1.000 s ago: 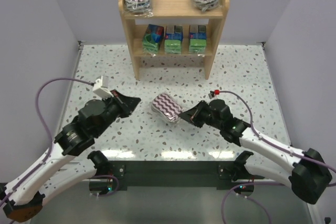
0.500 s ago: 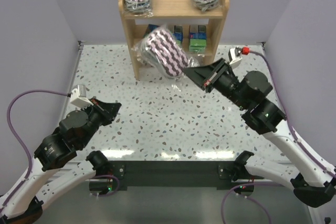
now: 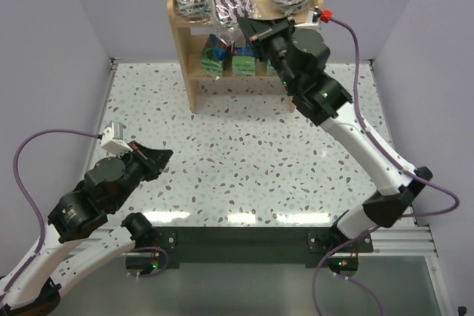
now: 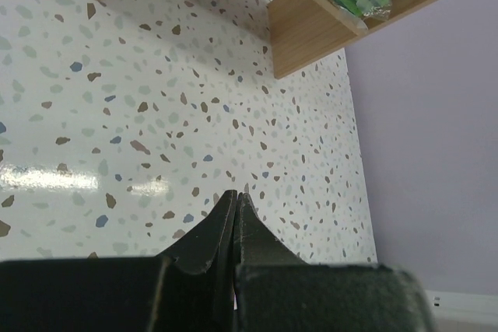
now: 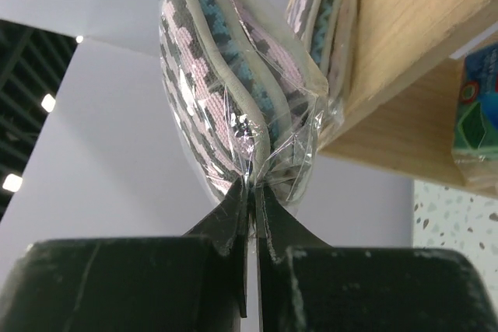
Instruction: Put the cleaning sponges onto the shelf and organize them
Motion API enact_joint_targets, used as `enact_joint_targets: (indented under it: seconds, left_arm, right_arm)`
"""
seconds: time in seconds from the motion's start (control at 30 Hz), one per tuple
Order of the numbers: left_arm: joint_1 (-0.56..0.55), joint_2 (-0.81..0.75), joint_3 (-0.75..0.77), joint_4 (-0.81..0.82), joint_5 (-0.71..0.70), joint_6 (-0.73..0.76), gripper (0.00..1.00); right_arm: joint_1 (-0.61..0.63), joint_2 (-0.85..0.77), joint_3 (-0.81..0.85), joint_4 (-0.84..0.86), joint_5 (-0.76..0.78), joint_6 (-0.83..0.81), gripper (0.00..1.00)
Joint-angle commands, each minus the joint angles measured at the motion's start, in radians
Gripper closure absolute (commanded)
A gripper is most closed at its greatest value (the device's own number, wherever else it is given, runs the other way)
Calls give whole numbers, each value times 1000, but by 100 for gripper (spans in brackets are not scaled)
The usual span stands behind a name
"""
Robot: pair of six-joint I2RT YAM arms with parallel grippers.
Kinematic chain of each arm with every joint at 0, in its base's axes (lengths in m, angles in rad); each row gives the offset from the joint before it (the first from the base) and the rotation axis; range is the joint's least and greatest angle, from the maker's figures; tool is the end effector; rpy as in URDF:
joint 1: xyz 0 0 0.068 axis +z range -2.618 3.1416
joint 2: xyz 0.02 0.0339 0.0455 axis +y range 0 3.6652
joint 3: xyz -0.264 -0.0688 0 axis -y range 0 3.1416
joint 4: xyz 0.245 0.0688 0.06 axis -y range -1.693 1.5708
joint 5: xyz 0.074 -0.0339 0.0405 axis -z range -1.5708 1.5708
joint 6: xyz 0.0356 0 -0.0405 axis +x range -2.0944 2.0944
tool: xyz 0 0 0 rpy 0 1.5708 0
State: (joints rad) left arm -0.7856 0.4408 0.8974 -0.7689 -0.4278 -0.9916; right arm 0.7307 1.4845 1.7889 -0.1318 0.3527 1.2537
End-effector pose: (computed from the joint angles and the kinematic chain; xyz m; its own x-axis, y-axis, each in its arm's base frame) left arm 0.0641 -0.0433 0.3553 -0.4239 -0.6531 -0.6276 0.0177 0.6868 -0.7267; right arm 0.2456 0.2036 0.5256 -0.3144 0.9156 -0.2508 -0.2378 0.1798 0.9545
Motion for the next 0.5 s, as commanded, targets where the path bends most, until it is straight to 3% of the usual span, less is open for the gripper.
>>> enact_joint_targets:
  seconds: [0.0,0.13,0.47]
  left_arm:
    - [5,-25,-11,-24,14,-36,100]
    - [3,-60,-21,-40,14,-50,100]
    - [5,-50,-28,-49,23,-56,100]
  right_arm:
    - [4,85,172,-28,182,-25,100]
    - [4,148,233,14,299,-71,100]
    - [4,278,377,-41,371,-68,100]
